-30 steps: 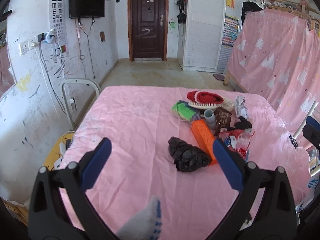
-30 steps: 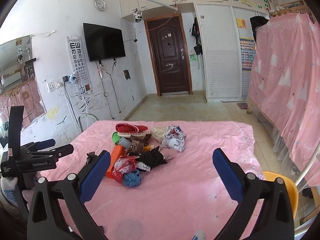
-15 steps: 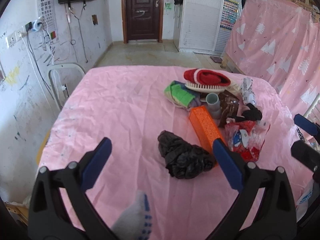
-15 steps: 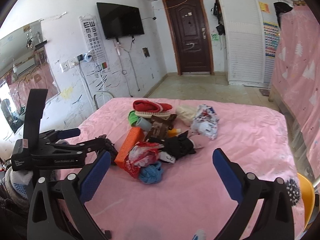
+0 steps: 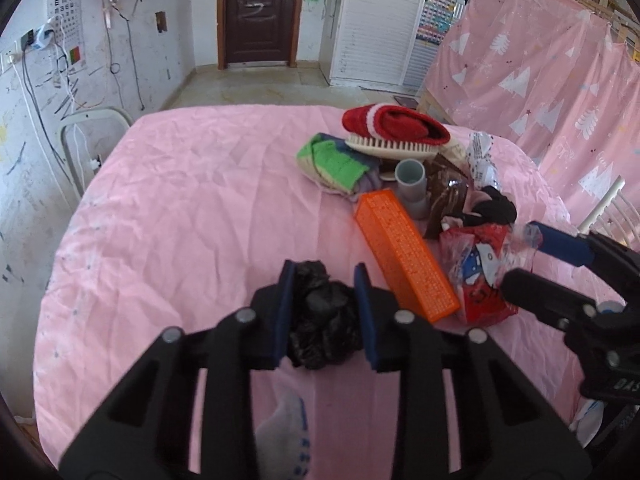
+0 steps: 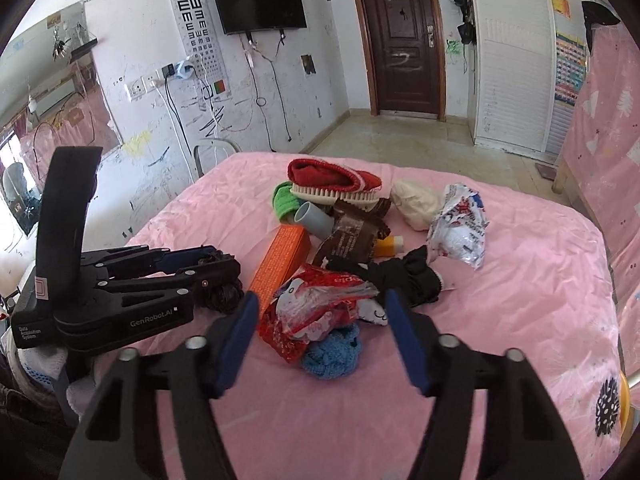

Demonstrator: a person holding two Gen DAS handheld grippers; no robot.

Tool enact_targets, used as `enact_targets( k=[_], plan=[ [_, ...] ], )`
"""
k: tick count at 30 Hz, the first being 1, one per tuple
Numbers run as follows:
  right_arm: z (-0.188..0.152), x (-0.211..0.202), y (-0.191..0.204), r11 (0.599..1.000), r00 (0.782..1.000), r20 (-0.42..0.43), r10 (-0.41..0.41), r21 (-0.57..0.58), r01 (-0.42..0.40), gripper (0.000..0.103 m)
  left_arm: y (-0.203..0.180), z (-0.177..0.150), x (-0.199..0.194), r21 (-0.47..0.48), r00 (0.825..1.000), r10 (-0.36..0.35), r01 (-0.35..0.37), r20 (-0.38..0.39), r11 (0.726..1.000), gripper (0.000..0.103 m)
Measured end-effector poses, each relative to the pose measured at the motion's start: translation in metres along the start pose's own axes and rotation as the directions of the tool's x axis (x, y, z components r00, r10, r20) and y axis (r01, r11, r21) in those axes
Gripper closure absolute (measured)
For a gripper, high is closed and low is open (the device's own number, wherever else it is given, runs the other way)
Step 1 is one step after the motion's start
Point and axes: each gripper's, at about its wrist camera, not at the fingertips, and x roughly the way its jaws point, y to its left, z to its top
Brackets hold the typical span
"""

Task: Collect trash
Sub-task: 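Grasp the black crumpled bag with the left gripper while the right grasps the red plastic bag, then carry both bags to the orange bucket and open both grippers over it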

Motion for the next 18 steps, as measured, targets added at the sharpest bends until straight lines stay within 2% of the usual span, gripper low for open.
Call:
enact_targets(
  k=[2, 7, 9, 13, 14, 18],
  plan=[
    [0.000, 0.005, 0.001, 1.000, 1.000, -0.018, -0.004, 0.000, 0.004, 0.061, 0.002, -0.001, -0.001, -0.005, 1.000, -0.009, 0.009, 0.003, 1.000, 0.077],
    [0.001, 0.009, 0.007, 1.000, 1.000, -0.026, -0.007, -0.017, 0.006, 0.064, 0.008, -0.002, -0.004, -0.014, 1.000, -0.027, 0.027, 0.015, 1.000, 0.077],
    [0.002, 0.012, 0.009, 1.000, 0.999, -0.033, -0.007, -0.021, 0.006, 0.078, 0.009, -0.003, -0.007, -0.017, 0.999, -0.030, 0.030, 0.021, 0.999, 0.077],
    [0.001, 0.017, 0.010, 1.000, 0.999, -0.049, 0.014, -0.020, -0.015, 0.087, 0.012, -0.004, -0.011, -0.024, 0.999, -0.029, 0.030, 0.026, 0.999, 0.077],
    [0.001, 0.016, 0.010, 1.000, 0.999, -0.044, 0.018, -0.015, -0.019, 0.090, 0.013, -0.004, -0.012, -0.025, 0.999, -0.026, 0.027, 0.028, 0.999, 0.077],
    [0.005, 0.003, 0.008, 0.999, 0.999, 0.018, 0.037, 0.002, -0.037, 0.091, 0.012, -0.004, -0.019, -0.019, 0.999, -0.015, 0.016, 0.047, 1.000, 0.078]
  ],
)
